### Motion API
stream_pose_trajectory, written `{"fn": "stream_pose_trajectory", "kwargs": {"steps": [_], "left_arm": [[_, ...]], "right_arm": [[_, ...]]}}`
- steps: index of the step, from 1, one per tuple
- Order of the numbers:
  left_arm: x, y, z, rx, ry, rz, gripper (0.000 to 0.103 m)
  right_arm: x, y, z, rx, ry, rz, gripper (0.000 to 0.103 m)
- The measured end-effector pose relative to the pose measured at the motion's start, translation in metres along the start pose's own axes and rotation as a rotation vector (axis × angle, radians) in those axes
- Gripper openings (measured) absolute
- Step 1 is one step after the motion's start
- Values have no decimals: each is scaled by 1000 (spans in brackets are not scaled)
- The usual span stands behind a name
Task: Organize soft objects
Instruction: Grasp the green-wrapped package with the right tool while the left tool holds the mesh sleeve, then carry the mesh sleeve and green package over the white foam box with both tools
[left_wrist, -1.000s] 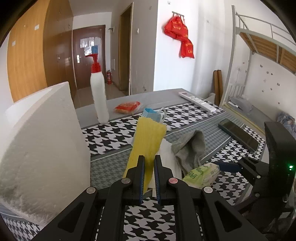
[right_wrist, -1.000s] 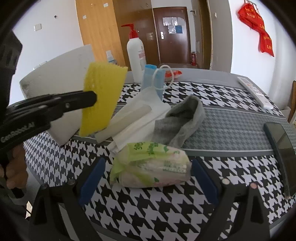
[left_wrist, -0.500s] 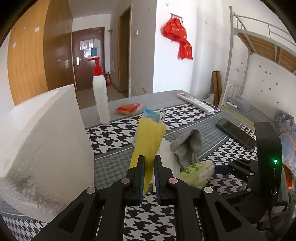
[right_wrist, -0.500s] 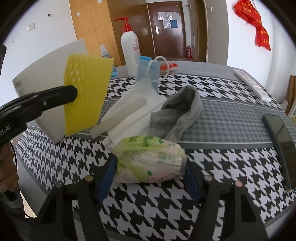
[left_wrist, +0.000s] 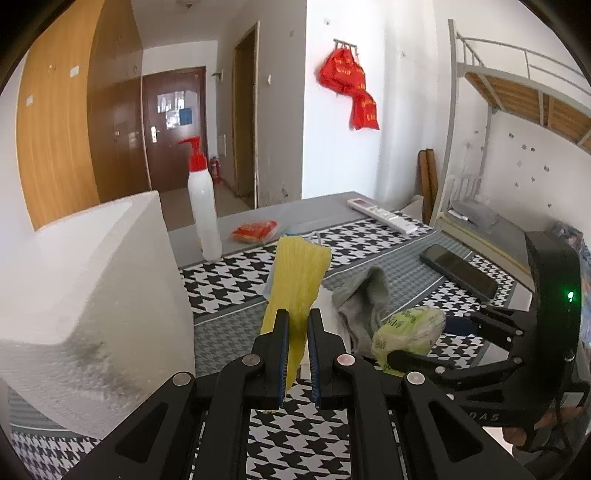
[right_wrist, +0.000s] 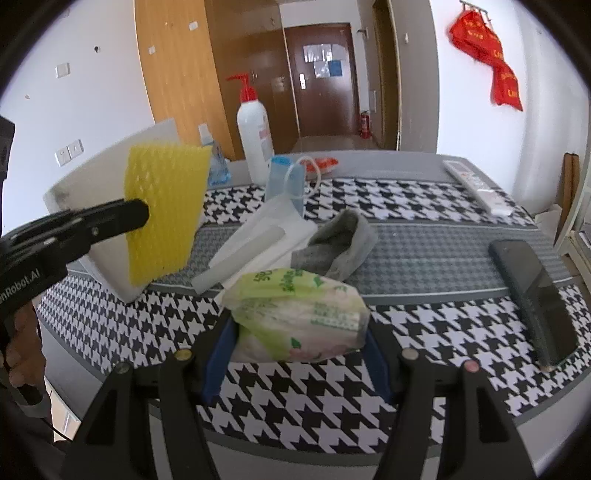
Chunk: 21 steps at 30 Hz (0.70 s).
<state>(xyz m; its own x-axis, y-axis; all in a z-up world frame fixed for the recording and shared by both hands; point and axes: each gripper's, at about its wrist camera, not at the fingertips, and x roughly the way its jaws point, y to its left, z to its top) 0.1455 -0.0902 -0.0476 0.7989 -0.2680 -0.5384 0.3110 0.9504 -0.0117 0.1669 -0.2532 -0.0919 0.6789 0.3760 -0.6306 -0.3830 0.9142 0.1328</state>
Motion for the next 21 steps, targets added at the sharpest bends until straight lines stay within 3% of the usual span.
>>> {"fn": "stream_pose_trajectory", "kwargs": {"steps": [21], "left_arm": [[-38, 2, 8, 27, -93, 10, 11]], "right_arm": [[-55, 20, 18, -14, -167, -12, 68]]}}
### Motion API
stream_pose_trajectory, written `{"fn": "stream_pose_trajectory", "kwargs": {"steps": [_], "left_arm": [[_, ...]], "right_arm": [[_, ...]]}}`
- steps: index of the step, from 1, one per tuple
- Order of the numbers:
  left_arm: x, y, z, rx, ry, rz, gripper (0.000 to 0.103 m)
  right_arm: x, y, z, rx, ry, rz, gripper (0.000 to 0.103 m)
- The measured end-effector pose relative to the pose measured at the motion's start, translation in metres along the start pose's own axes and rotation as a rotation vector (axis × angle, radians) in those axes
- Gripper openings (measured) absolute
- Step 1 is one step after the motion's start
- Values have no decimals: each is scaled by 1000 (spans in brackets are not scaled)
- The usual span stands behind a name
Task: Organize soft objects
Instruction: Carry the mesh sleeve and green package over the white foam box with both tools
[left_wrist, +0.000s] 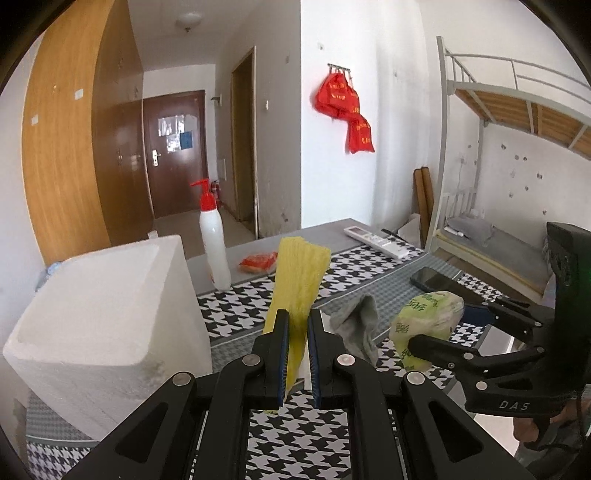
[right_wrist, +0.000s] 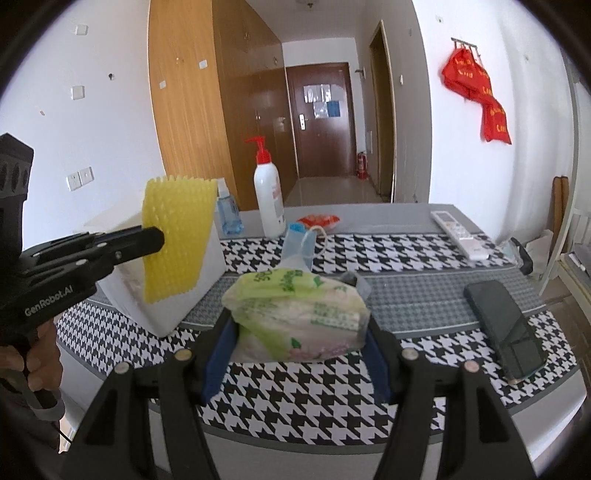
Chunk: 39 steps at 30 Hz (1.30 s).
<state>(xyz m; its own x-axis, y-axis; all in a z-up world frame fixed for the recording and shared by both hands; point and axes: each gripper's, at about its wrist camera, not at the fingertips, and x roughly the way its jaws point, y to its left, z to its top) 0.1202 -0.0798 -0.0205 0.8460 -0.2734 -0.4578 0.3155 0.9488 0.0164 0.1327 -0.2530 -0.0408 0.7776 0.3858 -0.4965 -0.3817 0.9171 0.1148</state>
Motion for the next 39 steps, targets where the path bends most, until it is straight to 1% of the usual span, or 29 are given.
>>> {"fn": "stream_pose_trajectory", "kwargs": {"steps": [11, 18, 30, 39], "left_arm": [[-13, -2, 11, 15, -53, 16, 11], [-19, 7, 18, 3, -78, 31, 11], [-35, 18, 32, -1, -145, 61, 11], [-43, 26, 37, -8, -177, 103, 11]], "right_arm": [[-11, 6, 14, -14, -60, -1, 68], [-12, 11, 22, -20, -84, 0, 68], [-16, 24, 37, -42, -128, 24, 68], [-15, 35, 48, -58, -150, 54, 68]]}}
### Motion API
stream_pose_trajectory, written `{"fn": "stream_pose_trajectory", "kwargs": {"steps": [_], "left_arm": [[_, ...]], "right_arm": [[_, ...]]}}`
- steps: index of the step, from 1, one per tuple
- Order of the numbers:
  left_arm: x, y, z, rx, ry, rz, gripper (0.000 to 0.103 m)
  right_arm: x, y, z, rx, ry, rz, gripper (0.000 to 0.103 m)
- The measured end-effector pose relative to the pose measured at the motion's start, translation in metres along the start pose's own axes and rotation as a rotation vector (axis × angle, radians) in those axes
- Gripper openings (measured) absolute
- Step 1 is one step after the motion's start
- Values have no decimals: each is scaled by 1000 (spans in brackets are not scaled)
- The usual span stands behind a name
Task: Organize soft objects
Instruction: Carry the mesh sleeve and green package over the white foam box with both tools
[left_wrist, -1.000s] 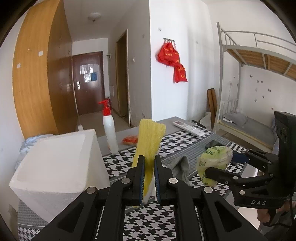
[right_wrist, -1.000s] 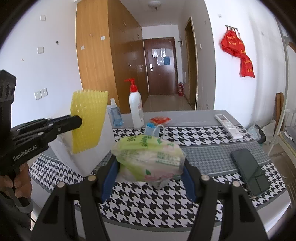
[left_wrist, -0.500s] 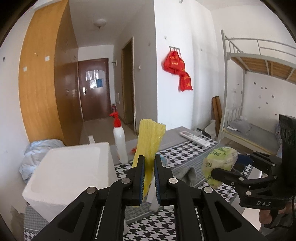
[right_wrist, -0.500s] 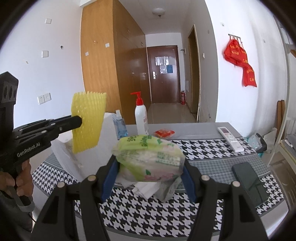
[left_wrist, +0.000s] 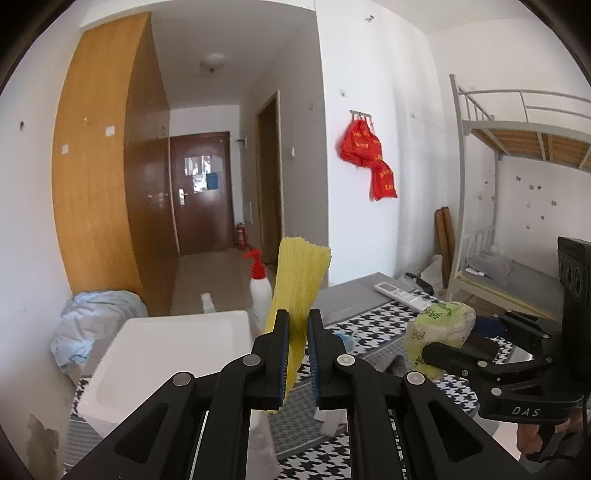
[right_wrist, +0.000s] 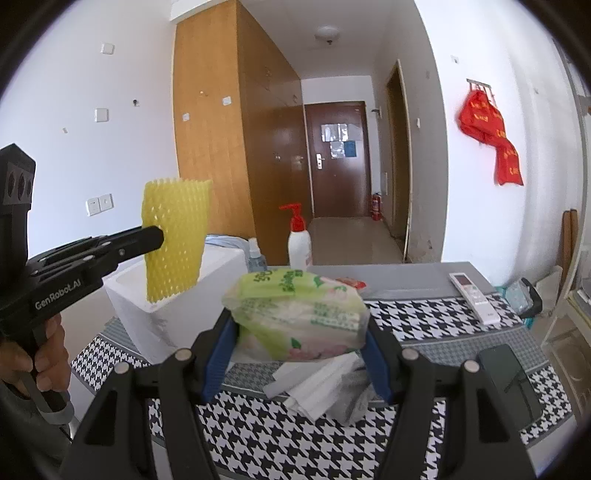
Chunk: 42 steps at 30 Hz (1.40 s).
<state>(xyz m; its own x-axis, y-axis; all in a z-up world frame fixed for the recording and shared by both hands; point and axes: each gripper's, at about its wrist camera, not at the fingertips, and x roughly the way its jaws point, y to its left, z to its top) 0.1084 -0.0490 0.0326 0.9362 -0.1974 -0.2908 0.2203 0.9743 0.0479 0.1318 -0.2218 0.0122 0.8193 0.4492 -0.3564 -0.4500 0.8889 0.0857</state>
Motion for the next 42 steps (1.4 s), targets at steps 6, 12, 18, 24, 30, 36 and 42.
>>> {"fn": "stream_pose_trajectory", "kwargs": {"steps": [6, 12, 18, 24, 30, 36, 42], "left_arm": [[-5, 13, 3, -18, -18, 37, 11], [-9, 23, 6, -22, -30, 72, 11], [-10, 34, 6, -35, -34, 115, 11], [-11, 47, 5, -56, -31, 153, 11], [-8, 59, 5, -70, -16, 201, 11], [-3, 71, 2, -83, 2, 220, 11], [4, 80, -2, -95, 26, 220, 11]], "right_arm": [[3, 12, 10, -29, -22, 34, 68], [10, 18, 18, -11, -32, 64, 68], [20, 31, 23, -35, -26, 90, 68], [28, 44, 30, -53, -27, 131, 68], [35, 54, 33, -61, -34, 163, 68], [48, 63, 35, -71, -16, 180, 68], [54, 70, 38, -84, -9, 191, 68]]}}
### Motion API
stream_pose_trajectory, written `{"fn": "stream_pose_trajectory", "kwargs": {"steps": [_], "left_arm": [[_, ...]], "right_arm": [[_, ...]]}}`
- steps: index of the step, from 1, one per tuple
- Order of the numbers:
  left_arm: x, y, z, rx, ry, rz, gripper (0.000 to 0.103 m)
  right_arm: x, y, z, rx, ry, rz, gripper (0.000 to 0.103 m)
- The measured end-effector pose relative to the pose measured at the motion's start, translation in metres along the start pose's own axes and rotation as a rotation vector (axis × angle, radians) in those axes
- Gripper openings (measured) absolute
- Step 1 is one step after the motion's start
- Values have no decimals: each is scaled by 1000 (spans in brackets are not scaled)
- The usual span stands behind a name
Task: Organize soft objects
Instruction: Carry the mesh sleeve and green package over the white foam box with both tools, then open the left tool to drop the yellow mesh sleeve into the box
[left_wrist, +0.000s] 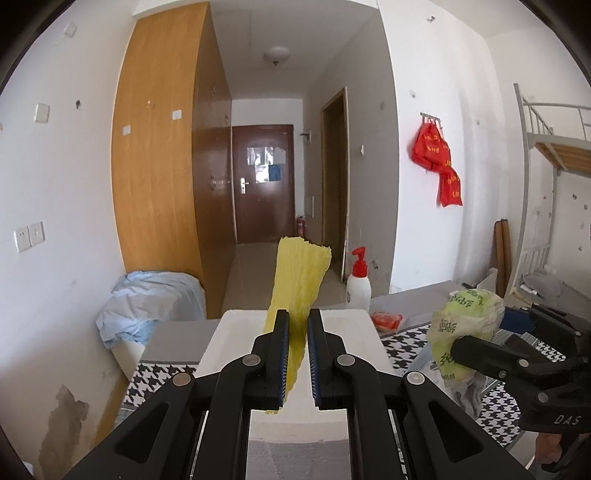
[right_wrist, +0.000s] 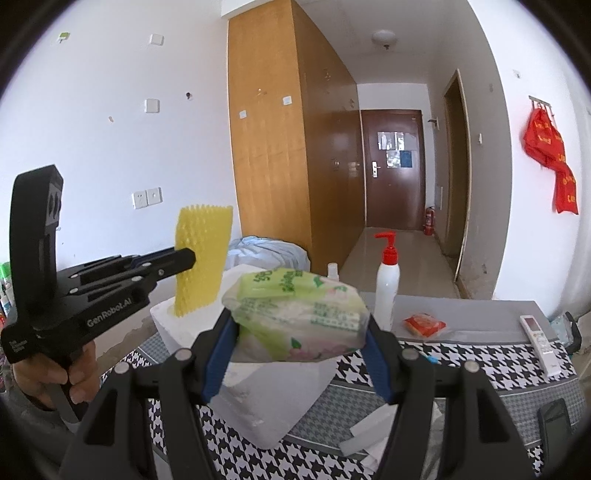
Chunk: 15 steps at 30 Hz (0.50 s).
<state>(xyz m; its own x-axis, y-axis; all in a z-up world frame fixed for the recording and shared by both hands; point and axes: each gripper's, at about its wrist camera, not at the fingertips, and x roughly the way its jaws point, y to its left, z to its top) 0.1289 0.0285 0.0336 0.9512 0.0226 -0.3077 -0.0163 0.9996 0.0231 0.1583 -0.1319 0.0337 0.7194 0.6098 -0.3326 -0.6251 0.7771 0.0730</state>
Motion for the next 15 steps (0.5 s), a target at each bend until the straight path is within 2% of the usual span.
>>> {"fn": "stream_pose_trajectory", "kwargs": {"steps": [15], "left_arm": [[18, 8, -2, -9, 41, -4, 12]], "right_arm": [[14, 6, 4, -12, 16, 2, 68]]}}
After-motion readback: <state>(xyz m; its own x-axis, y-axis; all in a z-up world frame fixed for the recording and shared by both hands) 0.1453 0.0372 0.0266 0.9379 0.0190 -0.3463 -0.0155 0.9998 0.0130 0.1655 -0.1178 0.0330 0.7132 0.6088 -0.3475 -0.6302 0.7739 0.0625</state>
